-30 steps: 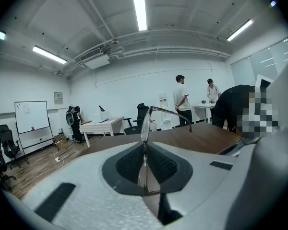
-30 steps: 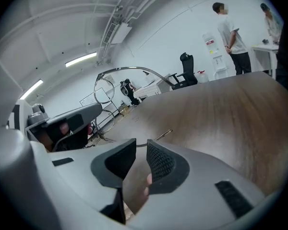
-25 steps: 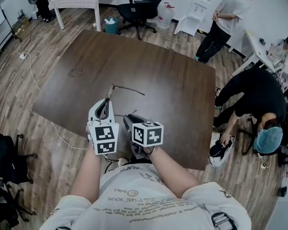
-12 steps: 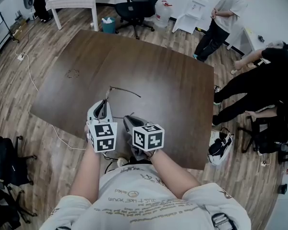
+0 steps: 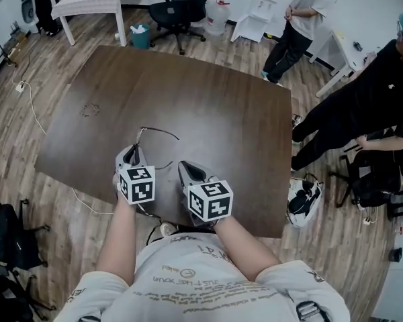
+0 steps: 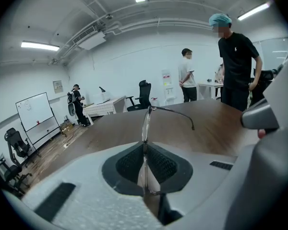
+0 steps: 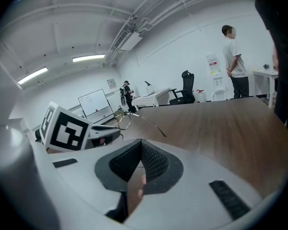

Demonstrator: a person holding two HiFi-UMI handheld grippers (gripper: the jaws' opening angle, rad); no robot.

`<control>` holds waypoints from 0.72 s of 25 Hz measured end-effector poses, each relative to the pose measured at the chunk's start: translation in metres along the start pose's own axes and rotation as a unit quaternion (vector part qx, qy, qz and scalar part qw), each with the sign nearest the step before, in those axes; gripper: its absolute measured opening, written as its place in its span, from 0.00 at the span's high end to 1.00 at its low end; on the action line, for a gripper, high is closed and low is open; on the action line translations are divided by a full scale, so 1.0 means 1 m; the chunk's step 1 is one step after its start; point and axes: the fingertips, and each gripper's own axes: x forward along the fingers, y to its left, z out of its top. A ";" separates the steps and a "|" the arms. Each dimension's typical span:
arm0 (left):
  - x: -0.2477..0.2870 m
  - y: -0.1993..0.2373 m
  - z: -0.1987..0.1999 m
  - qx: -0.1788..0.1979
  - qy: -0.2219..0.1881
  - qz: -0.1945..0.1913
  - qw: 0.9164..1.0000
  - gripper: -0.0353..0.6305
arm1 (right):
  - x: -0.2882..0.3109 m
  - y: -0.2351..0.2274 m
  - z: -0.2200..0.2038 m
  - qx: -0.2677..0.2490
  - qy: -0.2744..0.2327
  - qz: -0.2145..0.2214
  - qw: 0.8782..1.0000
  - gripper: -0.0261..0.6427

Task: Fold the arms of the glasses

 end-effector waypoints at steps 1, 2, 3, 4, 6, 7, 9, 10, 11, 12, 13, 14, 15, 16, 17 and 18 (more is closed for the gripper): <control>0.008 0.001 -0.005 0.001 0.010 0.002 1.000 0.90 | -0.001 -0.004 0.000 0.002 0.000 -0.003 1.000 0.94; 0.016 0.002 -0.010 0.003 0.021 0.003 1.000 0.90 | -0.002 -0.009 0.001 0.004 0.001 -0.007 1.000 0.94; 0.025 0.003 -0.014 0.006 0.032 0.004 0.999 0.90 | -0.003 -0.014 0.001 0.006 0.001 -0.011 1.000 0.94; 0.033 0.003 -0.019 0.008 0.043 0.003 0.999 0.90 | -0.004 -0.018 0.001 0.008 0.002 -0.015 1.000 0.94; 0.048 0.003 -0.029 0.012 0.065 0.002 0.998 0.90 | -0.006 -0.027 0.003 0.012 0.002 -0.022 1.000 0.94; 0.054 0.003 -0.035 0.012 0.076 0.001 0.997 0.90 | -0.006 -0.031 0.004 0.013 0.003 -0.025 1.000 0.94; 0.065 0.003 -0.045 0.008 0.095 0.000 0.995 0.90 | -0.008 -0.038 0.006 0.015 0.002 -0.031 0.999 0.94; 0.069 0.002 -0.049 0.004 0.104 -0.001 0.995 0.90 | -0.008 -0.041 0.007 0.016 0.002 -0.033 0.999 0.94; 0.072 0.001 -0.053 0.001 0.112 -0.002 0.994 0.90 | -0.009 -0.044 0.008 0.018 0.001 -0.035 0.999 0.94; 0.075 0.000 -0.056 -0.002 0.120 -0.003 0.993 0.90 | -0.009 -0.047 0.010 0.019 0.001 -0.037 0.999 0.94; 0.078 -0.001 -0.059 -0.003 0.127 -0.003 0.992 0.90 | -0.008 -0.050 0.011 0.020 0.001 -0.039 0.999 0.94; 0.081 -0.001 -0.061 -0.003 0.134 -0.003 0.991 0.90 | -0.008 -0.052 0.011 0.022 0.001 -0.040 0.999 0.94; 0.084 -0.002 -0.064 -0.002 0.141 -0.002 0.990 0.90 | -0.007 -0.053 0.011 0.022 0.002 -0.041 0.999 0.94; 0.086 -0.002 -0.067 -0.001 0.147 -0.001 0.989 0.90 | -0.006 -0.054 0.010 0.023 0.004 -0.041 0.999 0.94; 0.088 -0.002 -0.070 0.000 0.154 -0.001 0.988 0.90 | -0.005 -0.054 0.009 0.024 0.005 -0.041 0.999 0.94; 0.090 -0.002 -0.072 0.000 0.161 -0.002 0.987 0.90 | -0.004 -0.054 0.009 0.024 0.006 -0.041 0.999 0.94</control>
